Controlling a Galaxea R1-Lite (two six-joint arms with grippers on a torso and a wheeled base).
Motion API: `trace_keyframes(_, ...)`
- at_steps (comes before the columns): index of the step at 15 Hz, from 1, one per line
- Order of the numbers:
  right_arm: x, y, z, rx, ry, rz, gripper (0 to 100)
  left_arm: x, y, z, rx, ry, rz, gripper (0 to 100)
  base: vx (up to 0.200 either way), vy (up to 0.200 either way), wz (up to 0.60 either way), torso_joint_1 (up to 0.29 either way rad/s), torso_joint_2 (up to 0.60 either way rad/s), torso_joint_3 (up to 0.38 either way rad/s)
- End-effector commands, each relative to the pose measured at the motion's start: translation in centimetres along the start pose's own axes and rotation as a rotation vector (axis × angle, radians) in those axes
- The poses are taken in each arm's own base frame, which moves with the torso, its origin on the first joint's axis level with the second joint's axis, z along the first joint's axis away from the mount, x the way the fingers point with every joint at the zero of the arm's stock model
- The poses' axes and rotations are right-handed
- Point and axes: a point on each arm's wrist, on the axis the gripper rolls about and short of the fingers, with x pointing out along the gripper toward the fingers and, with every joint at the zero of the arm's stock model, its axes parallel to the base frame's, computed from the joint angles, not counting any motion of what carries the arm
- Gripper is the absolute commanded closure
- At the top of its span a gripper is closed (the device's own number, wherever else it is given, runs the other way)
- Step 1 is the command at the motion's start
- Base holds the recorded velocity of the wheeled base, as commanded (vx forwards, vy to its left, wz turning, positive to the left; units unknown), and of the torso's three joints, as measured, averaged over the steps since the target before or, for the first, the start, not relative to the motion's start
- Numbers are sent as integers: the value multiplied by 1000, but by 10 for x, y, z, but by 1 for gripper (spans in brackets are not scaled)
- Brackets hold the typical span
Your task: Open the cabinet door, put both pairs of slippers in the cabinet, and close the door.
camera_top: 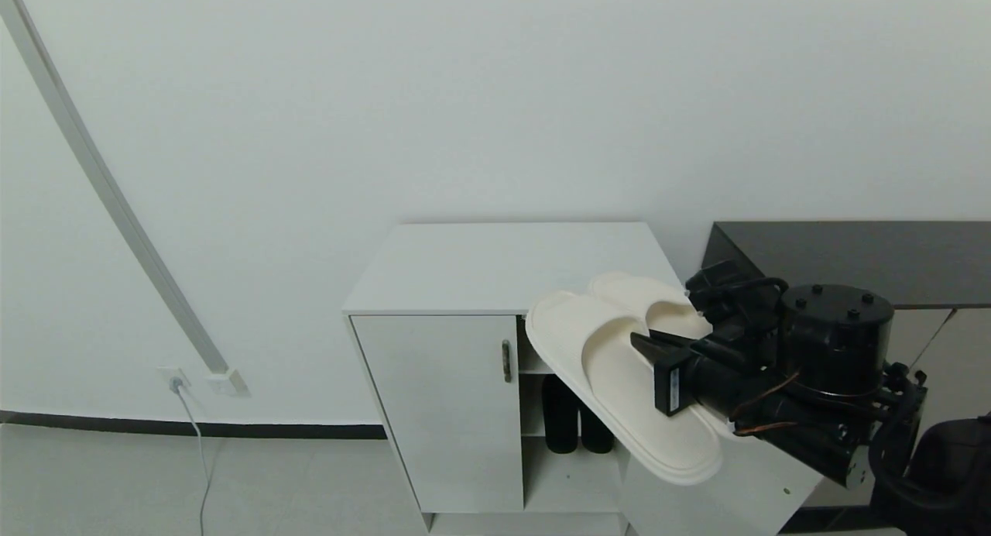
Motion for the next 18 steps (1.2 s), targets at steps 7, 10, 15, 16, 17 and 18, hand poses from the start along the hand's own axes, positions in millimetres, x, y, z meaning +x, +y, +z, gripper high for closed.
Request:
trace_keyframes(7, -1, 3, -5, -4, 16, 11, 100, 0, 0, 0, 0, 2, 0, 100, 0, 0, 0, 0, 0, 0)
trace_keyframes(10, 0, 3, -6, -4, 21, 10, 100, 0, 0, 0, -2, 2, 0, 100, 0, 0, 0, -30, 64, 37)
trace_keyframes(15, -2, 3, -9, -17, 2, 10, 100, 0, 0, 0, 0, 2, 0, 100, 0, 0, 0, -156, 359, 197)
trace_keyframes(16, -2, 3, -10, -22, 7, 10, 100, 0, 0, 0, 0, 2, 0, 100, 0, 0, 0, -163, 388, 227)
trace_keyframes(17, -1, 3, -11, -23, 8, 10, 100, 0, 0, 0, 0, 2, 0, 100, 0, 0, 0, -193, 413, 227)
trace_keyframes(18, -2, 3, -11, -23, 10, 10, 100, 0, 0, 0, 0, 2, 0, 100, 0, 0, 0, -193, 456, 246)
